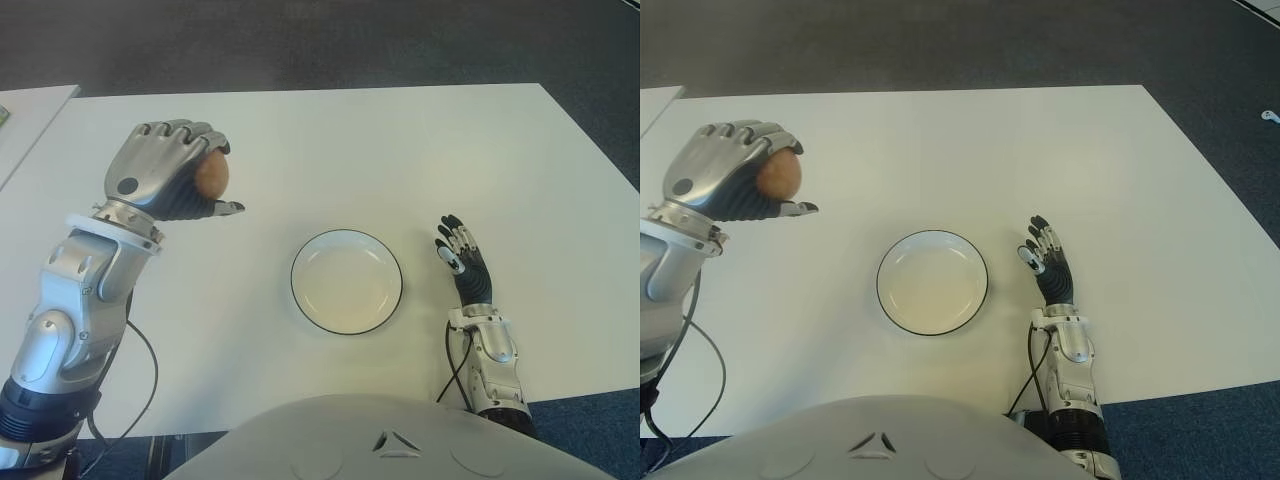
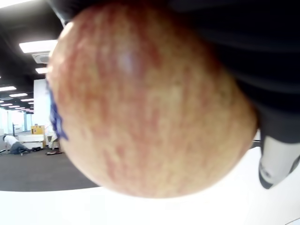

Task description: Put the apples into the plate.

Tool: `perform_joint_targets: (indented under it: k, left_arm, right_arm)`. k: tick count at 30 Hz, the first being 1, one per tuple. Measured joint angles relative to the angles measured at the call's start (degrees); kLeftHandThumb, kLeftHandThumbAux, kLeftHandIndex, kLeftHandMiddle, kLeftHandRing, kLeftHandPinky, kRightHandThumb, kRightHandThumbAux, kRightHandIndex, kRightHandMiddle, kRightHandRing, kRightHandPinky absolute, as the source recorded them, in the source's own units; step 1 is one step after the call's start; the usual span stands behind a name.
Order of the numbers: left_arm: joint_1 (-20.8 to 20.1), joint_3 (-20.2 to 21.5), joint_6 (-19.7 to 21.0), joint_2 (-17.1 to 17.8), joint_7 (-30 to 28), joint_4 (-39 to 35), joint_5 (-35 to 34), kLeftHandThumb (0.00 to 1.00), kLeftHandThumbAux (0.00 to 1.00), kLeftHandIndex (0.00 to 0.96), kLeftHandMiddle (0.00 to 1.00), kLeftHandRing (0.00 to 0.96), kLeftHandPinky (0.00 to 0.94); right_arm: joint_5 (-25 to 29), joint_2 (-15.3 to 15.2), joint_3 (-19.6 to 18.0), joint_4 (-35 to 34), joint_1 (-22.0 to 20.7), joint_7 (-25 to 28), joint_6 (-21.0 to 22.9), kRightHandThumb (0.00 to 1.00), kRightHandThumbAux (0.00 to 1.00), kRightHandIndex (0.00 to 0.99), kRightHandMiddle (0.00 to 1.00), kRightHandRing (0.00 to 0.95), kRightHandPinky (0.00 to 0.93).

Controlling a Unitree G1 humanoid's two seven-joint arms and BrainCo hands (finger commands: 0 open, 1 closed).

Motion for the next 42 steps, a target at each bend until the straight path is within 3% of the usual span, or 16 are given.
perform_joint_targets:
  k: [6, 14, 23, 30, 42]
  left_arm:
    - [-2.47, -4.39, 0.33, -4.20, -1.18, -0.13, 2.99, 0.857, 0.662, 0.411, 0.536, 0.840, 0.801]
    - [-6.62, -13.66, 1.60, -12.43, -5.65, 0.95, 6.21, 0.856, 0.665, 0.405, 0.536, 0.834, 0.772]
    - [-8.81, -21.50, 0.51, -18.00, -6.77, 3.06, 11.47, 0.855, 0.665, 0.405, 0.534, 0.822, 0.744]
    - [-8.89, -26.35, -1.23, -20.41, -7.99, 4.53, 15.81, 0.855, 0.664, 0.406, 0.530, 0.810, 0.754]
    - [-8.60, -27.20, -3.96, -21.61, -6.00, 11.04, 16.15, 0.855, 0.664, 0.405, 0.526, 0.813, 0.784]
  right_arm:
    - [-0.21, 0.03, 0.27, -0.27, 0.03, -0.59, 0.51, 0.224, 0.441, 0.000, 0.000, 0.000, 0.016]
    - [-0.31, 0.28, 0.59, -0.88, 0.22, -0.89, 0.85, 0.226, 0.425, 0.000, 0.000, 0.000, 0.015]
    - [-0.95, 0.77, 0.93, -1.30, 0.55, -1.14, 0.77, 0.229, 0.422, 0.000, 0.000, 0.000, 0.000]
    - [-0.91, 1.02, 1.31, -1.33, 0.58, -0.89, 0.70, 0.238, 0.515, 0.000, 0.000, 0.000, 0.002]
    - [-1.53, 2.16, 1.48, -0.54, 0.95, -1.64, -2.54, 0.232, 0.496, 0.000, 0.000, 0.000, 0.002]
